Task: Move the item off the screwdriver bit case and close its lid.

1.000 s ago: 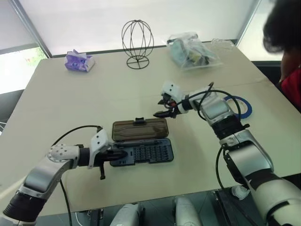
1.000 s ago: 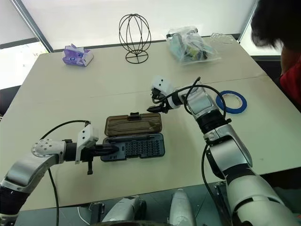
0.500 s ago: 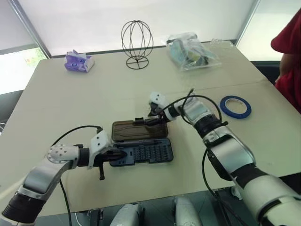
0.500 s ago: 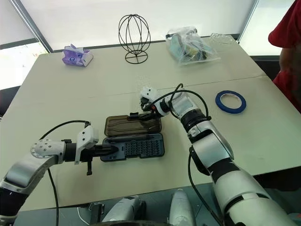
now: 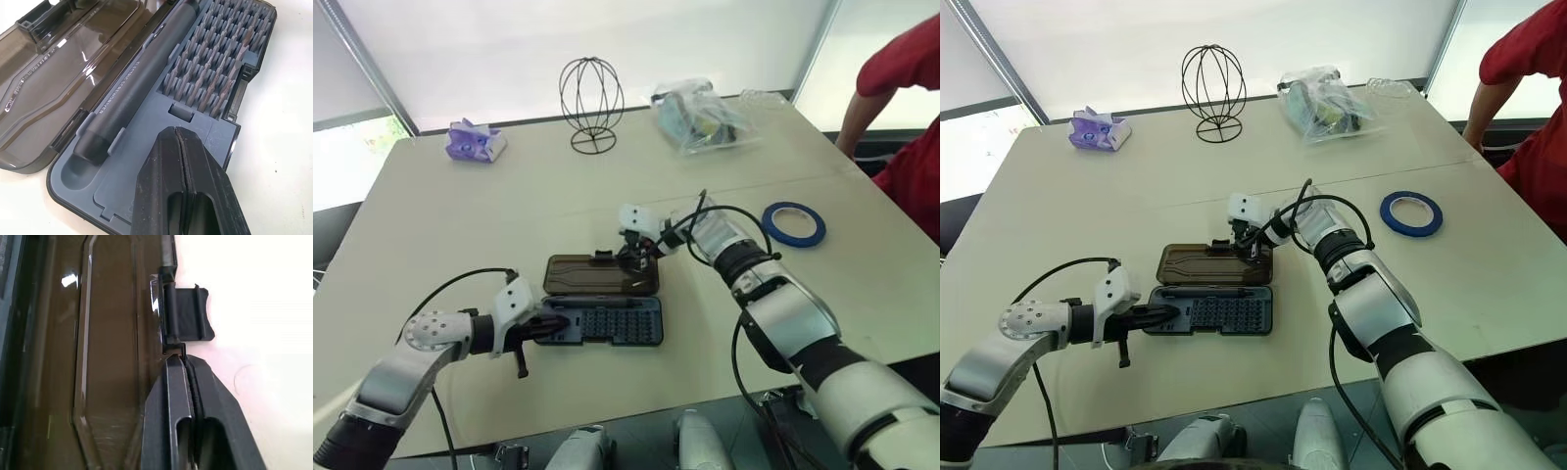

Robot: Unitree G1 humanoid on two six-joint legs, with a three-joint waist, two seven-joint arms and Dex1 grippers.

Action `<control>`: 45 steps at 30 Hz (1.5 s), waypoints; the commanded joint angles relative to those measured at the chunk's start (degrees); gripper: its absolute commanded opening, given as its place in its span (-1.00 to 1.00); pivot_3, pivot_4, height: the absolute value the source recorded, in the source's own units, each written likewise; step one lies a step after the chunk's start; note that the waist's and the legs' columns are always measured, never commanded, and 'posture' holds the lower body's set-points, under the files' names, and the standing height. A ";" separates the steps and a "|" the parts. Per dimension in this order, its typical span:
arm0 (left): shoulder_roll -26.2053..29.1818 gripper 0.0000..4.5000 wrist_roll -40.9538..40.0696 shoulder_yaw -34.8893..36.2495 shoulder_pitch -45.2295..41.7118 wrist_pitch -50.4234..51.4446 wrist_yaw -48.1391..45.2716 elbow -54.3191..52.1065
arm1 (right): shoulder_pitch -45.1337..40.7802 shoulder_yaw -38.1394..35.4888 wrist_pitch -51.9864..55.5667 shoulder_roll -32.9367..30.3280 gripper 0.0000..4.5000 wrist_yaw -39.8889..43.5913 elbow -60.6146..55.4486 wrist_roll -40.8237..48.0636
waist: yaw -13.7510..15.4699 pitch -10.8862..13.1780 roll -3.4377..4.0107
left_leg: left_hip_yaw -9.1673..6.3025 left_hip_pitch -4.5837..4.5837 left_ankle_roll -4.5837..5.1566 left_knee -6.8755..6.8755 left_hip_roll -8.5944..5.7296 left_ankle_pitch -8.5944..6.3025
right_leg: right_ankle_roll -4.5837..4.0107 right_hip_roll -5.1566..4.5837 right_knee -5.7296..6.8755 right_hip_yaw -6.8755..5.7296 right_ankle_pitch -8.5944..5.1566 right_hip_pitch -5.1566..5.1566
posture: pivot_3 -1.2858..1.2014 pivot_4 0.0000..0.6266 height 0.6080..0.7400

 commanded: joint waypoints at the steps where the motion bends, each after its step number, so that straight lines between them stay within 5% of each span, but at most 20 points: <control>1: -0.46 -1.00 2.87 -2.40 0.45 1.16 0.37 3.12 | 1.17 0.67 -0.37 -1.50 -1.00 -2.84 3.08 -3.14 | 0.08 -0.04 0.00 | 0.00 0.01 0.00 0.00 0.00 0.00 | 0.00 0.00 0.00 0.00 0.00 0.01 | 0.03 -0.52 1.00; 16: -2.06 -1.00 4.23 -3.72 -1.98 -0.02 -0.05 5.58 | 2.45 0.50 -2.12 -1.76 -1.00 -0.87 2.53 -3.43 | 1.22 -0.19 0.10 | 0.00 0.23 -0.01 0.00 0.00 0.01 | 0.00 0.01 -0.01 0.02 0.00 0.19 | 0.03 -0.52 1.00; 20: -2.34 -1.00 3.93 -3.75 -1.26 0.52 0.20 4.74 | 1.05 -0.85 -9.06 -3.38 -1.00 -9.39 -0.49 -4.52 | 1.22 -0.19 0.09 | 0.01 0.23 -0.01 0.00 0.00 0.01 | -0.01 0.01 -0.01 0.03 0.00 0.19 | 0.03 -0.52 1.00; 24: -2.28 -1.00 3.64 -3.43 -0.36 1.05 0.31 4.12 | 1.78 -3.27 -15.27 -6.94 -1.00 -15.93 -12.08 -5.66 | 1.51 -0.03 0.16 | 0.05 -0.04 -0.09 0.02 0.00 0.07 | -0.01 0.01 0.01 0.04 0.00 -0.06 | 0.03 -0.52 1.00; 31: -2.60 -1.00 3.69 -3.53 -0.73 1.14 -0.13 4.59 | 16.74 -5.09 -14.68 -15.83 -1.00 -19.01 -47.77 -10.49 | 3.16 0.23 0.05 | 0.01 -0.24 -0.11 0.02 -0.02 0.07 | -0.01 0.01 -0.03 0.00 0.00 -0.23 | 0.03 -0.52 1.00; 34: -4.81 -1.00 -1.61 -1.22 -2.69 5.58 0.14 3.04 | 22.83 -4.86 -13.63 -17.91 -1.00 -20.54 -56.27 -12.22 | 3.29 0.28 0.02 | 0.05 -0.27 -0.10 0.01 -0.01 0.07 | -0.01 0.01 -0.08 0.00 0.00 -0.24 | 0.03 -0.52 1.00; 41: -7.72 -1.00 -32.87 16.12 -11.57 30.20 5.83 -2.88 | 23.87 -3.90 -17.83 -19.38 -1.00 -27.55 -56.70 -16.61 | 2.73 1.19 -0.87 | 0.10 -0.47 -0.10 0.04 0.06 0.08 | -0.01 0.05 0.02 0.01 0.00 -0.53 | 0.03 -0.52 1.00; 45: -9.63 -1.00 -32.97 24.07 -20.05 28.38 14.01 6.87 | 23.08 -3.68 -19.60 -19.55 -1.00 -29.65 -55.03 -17.75 | 2.03 1.21 -0.89 | 0.10 -1.07 -0.14 0.26 0.03 0.10 | -0.01 0.02 0.21 -0.04 0.01 -1.09 | 0.03 -0.52 1.00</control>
